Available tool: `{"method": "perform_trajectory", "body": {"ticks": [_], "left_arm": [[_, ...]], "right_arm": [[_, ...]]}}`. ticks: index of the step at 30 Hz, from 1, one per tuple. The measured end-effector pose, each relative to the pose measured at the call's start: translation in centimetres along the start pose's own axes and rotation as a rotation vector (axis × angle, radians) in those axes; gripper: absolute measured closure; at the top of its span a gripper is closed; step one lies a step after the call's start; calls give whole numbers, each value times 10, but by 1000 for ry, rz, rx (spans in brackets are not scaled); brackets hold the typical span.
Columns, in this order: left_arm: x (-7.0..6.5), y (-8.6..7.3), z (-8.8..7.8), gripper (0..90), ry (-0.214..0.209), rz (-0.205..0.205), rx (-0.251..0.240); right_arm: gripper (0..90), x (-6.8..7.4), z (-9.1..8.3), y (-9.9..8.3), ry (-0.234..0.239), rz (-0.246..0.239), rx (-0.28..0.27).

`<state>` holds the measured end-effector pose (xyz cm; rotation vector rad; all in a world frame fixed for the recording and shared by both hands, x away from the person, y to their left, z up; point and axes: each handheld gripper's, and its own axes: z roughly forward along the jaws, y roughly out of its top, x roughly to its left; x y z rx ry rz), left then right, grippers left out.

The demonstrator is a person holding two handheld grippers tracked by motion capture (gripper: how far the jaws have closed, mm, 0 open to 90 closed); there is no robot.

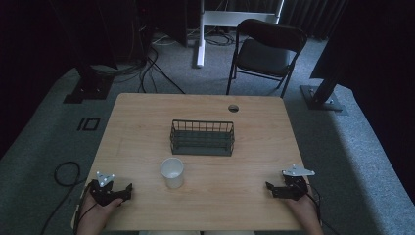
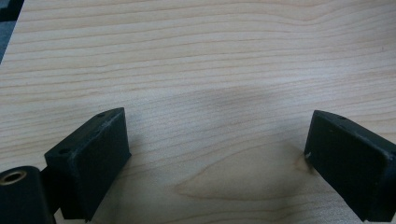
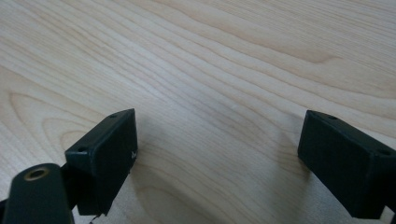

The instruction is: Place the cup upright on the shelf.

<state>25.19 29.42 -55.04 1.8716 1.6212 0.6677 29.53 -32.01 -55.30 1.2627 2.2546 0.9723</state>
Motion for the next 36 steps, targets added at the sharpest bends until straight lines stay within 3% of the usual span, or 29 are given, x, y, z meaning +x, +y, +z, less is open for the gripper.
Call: {"method": "perform_trajectory", "body": {"ticks": [15, 23, 36], "left_arm": [[0, 0, 0, 68, 0, 0, 0], [0, 0, 0, 68, 0, 1, 0], [0, 0, 0, 68, 0, 0, 0]], "right_arm": [[111, 0, 0, 0, 15, -16, 2], [139, 2, -3, 0, 1, -1, 14], [140, 21, -6, 10, 55, -33, 6]]}}
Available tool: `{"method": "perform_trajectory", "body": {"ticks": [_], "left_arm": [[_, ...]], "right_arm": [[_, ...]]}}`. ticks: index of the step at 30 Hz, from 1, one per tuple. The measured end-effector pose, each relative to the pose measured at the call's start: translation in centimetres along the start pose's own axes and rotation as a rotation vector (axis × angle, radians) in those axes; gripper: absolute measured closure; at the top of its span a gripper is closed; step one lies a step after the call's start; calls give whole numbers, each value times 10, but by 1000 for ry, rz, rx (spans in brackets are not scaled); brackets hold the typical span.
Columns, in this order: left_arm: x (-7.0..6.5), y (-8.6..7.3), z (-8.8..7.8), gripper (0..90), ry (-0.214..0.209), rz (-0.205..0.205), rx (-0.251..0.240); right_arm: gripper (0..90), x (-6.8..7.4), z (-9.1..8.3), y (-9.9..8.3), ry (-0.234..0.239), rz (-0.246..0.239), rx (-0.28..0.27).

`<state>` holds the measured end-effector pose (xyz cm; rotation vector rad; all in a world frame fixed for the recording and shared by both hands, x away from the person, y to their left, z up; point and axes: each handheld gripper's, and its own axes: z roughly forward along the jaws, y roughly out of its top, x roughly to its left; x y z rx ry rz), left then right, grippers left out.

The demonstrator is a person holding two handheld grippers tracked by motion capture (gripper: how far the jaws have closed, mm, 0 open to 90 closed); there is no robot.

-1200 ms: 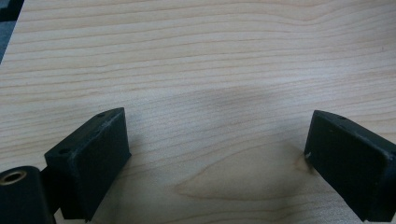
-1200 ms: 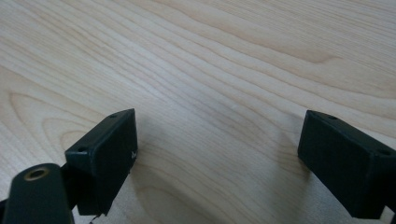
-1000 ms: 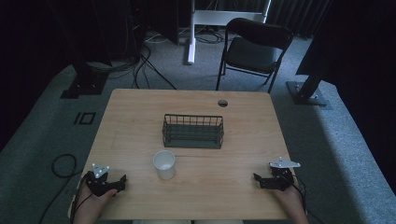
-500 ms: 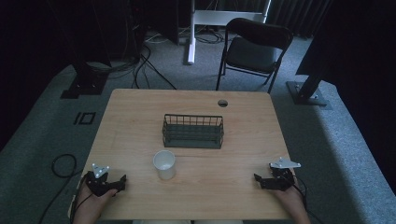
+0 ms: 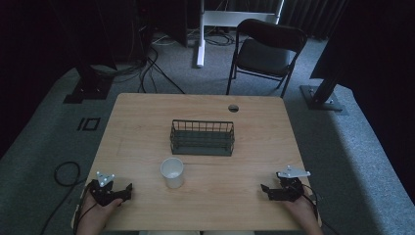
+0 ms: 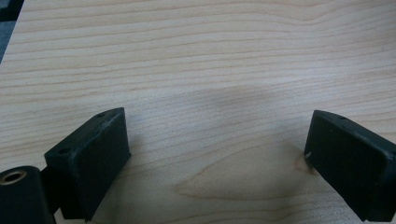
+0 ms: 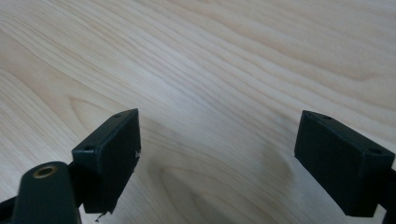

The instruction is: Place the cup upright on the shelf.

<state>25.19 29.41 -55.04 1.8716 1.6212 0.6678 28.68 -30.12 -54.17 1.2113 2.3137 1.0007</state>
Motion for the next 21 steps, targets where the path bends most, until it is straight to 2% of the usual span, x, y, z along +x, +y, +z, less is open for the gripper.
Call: {"method": "perform_trajectory", "body": {"ticks": [4, 11, 21], "left_arm": [[0, 0, 0, 68, 0, 0, 0], [0, 0, 0, 68, 0, 0, 0], [0, 0, 0, 68, 0, 0, 1]], "right_arm": [[141, 7, -1, 7, 21, -18, -18], [141, 17, 2, 15, 53, -53, -15], [141, 43, 9, 37, 117, -117, -42]]}}
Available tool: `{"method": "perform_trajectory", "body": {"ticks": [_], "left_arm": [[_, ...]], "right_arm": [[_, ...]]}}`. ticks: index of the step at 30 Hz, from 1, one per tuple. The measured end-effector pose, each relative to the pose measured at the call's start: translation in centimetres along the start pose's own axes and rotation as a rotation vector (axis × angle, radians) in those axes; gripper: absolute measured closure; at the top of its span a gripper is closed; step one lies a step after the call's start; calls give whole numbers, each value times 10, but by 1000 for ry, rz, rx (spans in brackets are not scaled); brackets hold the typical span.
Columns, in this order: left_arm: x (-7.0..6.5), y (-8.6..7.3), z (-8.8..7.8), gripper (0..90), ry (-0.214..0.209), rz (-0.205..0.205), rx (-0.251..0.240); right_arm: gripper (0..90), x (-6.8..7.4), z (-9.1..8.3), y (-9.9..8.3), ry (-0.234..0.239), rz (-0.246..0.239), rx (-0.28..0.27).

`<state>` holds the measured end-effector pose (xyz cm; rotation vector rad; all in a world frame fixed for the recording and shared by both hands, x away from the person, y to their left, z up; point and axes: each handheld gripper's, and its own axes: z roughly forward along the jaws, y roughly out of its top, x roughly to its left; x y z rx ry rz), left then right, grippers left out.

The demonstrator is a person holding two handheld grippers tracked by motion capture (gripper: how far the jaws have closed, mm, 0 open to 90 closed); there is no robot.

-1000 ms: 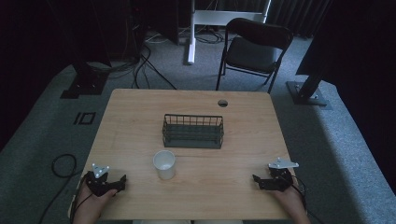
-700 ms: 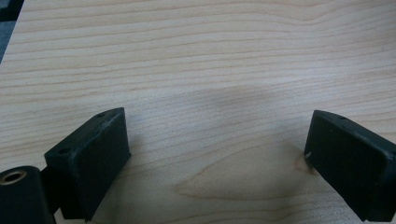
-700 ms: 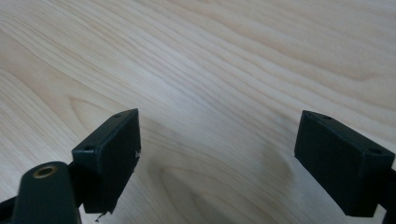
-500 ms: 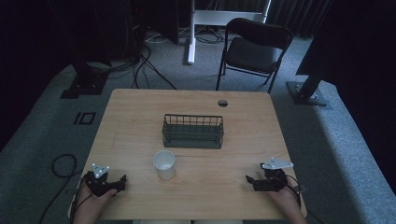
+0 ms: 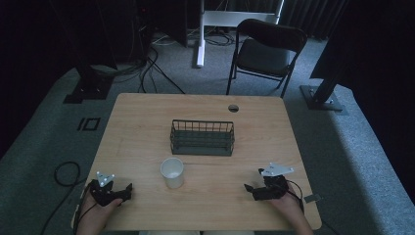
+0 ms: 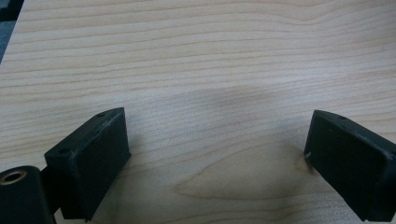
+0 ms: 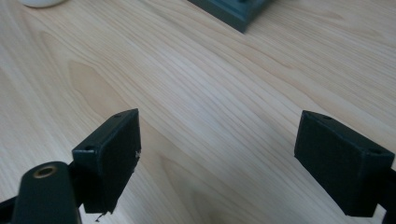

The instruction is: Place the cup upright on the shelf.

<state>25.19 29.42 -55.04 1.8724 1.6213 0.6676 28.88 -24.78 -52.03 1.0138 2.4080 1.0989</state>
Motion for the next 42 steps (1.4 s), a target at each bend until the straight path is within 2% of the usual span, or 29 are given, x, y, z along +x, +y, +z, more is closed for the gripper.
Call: {"method": "perform_trajectory", "body": {"ticks": [21, 32, 42], "left_arm": [[0, 0, 0, 68, 0, 0, 0], [0, 0, 0, 68, 0, 0, 0], [0, 0, 0, 68, 1, 4, 2]], "right_arm": [[142, 47, 36, 38, 116, -108, -14], [150, 69, 54, 57, 177, -139, -35], [150, 87, 68, 73, 208, -166, -61]]}}
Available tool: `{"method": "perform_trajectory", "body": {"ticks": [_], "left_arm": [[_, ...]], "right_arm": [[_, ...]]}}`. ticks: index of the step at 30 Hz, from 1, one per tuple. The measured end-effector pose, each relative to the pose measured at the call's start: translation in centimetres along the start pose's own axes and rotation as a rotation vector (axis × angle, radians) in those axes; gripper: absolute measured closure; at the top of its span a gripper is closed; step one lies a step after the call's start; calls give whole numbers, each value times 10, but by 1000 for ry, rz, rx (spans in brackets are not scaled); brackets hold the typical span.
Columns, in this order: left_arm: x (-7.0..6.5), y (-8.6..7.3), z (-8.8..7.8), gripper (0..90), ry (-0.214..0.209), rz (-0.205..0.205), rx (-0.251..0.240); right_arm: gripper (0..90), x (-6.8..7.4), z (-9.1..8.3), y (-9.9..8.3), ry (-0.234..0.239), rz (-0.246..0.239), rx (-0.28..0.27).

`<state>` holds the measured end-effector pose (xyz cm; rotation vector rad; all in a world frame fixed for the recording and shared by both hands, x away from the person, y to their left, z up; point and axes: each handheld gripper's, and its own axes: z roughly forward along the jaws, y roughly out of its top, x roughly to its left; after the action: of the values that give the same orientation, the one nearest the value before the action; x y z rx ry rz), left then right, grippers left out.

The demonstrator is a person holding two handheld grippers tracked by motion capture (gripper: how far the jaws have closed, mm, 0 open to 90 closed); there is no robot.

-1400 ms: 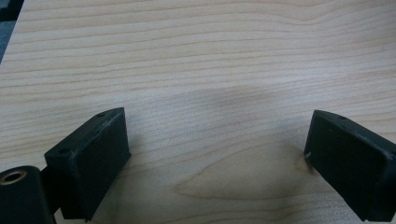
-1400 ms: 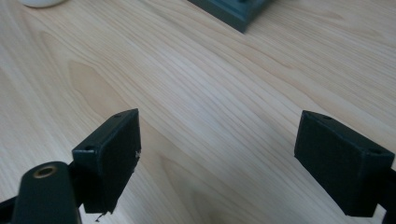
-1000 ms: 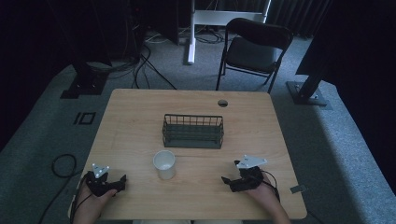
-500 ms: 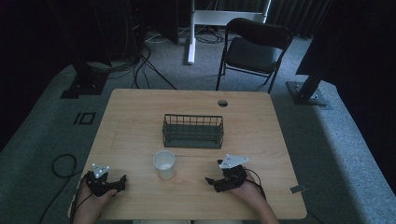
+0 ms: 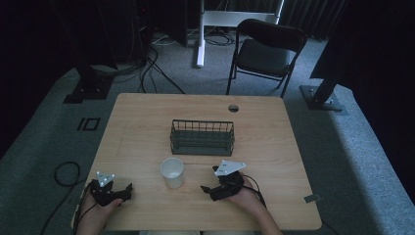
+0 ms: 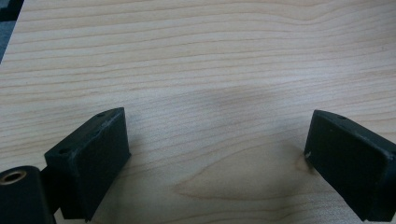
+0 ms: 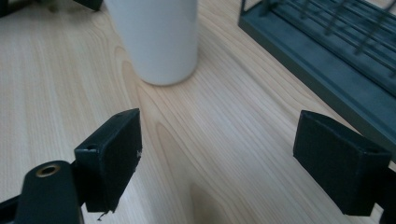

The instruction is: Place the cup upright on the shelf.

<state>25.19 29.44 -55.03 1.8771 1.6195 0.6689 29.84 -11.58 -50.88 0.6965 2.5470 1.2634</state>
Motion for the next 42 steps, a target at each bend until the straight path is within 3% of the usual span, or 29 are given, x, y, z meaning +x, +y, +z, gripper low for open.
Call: {"method": "perform_trajectory", "body": {"ticks": [15, 42], "left_arm": [[0, 0, 0, 68, 0, 0, 0], [0, 0, 0, 68, 0, 0, 0]], "right_arm": [[150, 17, 23, 26, 56, -32, -31], [127, 33, 62, 56, 76, -63, -62]]}}
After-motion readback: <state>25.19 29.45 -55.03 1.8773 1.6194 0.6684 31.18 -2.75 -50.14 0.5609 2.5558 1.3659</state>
